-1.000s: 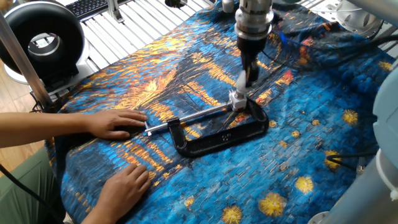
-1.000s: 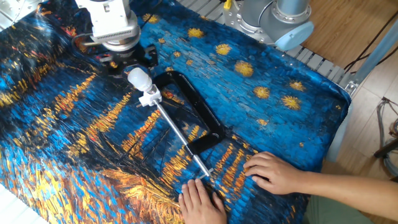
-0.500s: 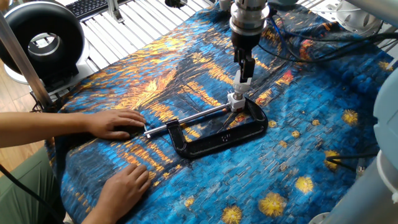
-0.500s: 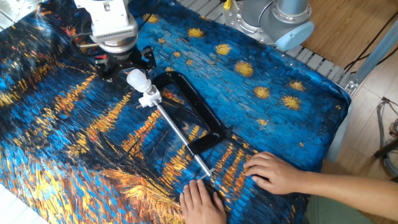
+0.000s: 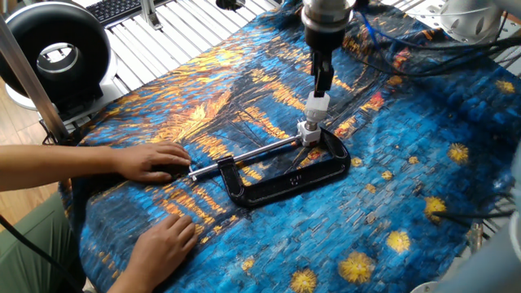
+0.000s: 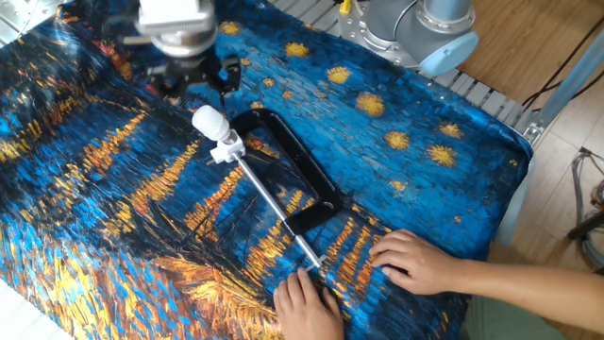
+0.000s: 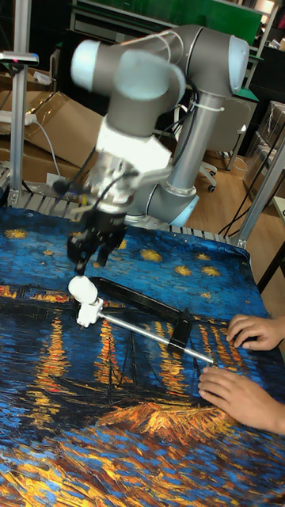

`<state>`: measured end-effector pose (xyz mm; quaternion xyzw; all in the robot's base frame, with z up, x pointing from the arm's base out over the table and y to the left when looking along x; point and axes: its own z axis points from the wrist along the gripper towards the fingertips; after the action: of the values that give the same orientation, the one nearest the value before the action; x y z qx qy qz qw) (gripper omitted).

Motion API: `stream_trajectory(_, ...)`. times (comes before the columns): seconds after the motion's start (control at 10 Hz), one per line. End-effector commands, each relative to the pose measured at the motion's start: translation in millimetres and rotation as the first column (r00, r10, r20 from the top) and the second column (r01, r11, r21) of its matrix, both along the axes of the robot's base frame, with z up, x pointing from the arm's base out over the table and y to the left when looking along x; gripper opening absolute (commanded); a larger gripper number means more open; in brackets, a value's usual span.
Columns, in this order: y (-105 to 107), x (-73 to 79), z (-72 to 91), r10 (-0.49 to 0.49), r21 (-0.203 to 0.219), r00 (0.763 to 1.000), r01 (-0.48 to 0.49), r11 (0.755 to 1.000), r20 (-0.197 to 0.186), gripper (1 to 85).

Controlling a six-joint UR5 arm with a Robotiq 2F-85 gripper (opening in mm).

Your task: Install the light bulb by rotating it

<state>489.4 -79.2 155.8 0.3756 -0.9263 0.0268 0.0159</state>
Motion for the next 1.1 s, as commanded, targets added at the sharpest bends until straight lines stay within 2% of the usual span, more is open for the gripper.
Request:
stream_trajectory(0.0, 44.7, -7.5, 17.1, -0.191, 0.025, 0.981, 0.19, 0.981, 0.032, 51.3)
stream_trajectory(0.1, 62.0, 4.1, 8.6, -0.221, 0.04, 0.974, 0.219, 0.975, 0.042, 50.0)
stream_trajectory(0.2, 72.0, 18.4, 0.0, -0.249, 0.034, 0.966, 0.247, 0.968, 0.062, 44.0)
stream_trajectory(0.3, 82.7, 39.7, -10.6, -0.265, 0.072, 0.961, 0.26, 0.963, 0.08, 37.3)
stream_trajectory(0.4, 93.2, 64.3, -17.8, -0.301, 0.131, 0.947, 0.286, 0.949, 0.113, 33.0)
stream_trajectory(0.5, 101.5, 82.2, -20.5, -0.364, 0.178, 0.922, 0.339, 0.924, 0.133, 21.3)
stream_trajectory(0.6, 86.6, 79.5, -23.7, -0.401, 0.118, 0.907, 0.387, 0.914, 0.129, 17.3)
stream_trajectory(0.7, 72.0, 60.9, -27.5, -0.429, 0.056, 0.9, 0.426, 0.903, 0.076, 1.7)
stream_trajectory(0.8, 88.4, 64.1, -25.5, -0.38, 0.147, 0.923, 0.37, 0.917, 0.05, 1.3)
stream_trajectory(0.9, 79.9, 68.7, -20.0, -0.308, 0.153, 0.949, 0.296, 0.943, 0.066, 9.0)
stream_trajectory(1.0, 76.9, 55.3, -13.7, -0.294, 0.159, 0.956, 0.288, 0.944, 0.016, 23.7)
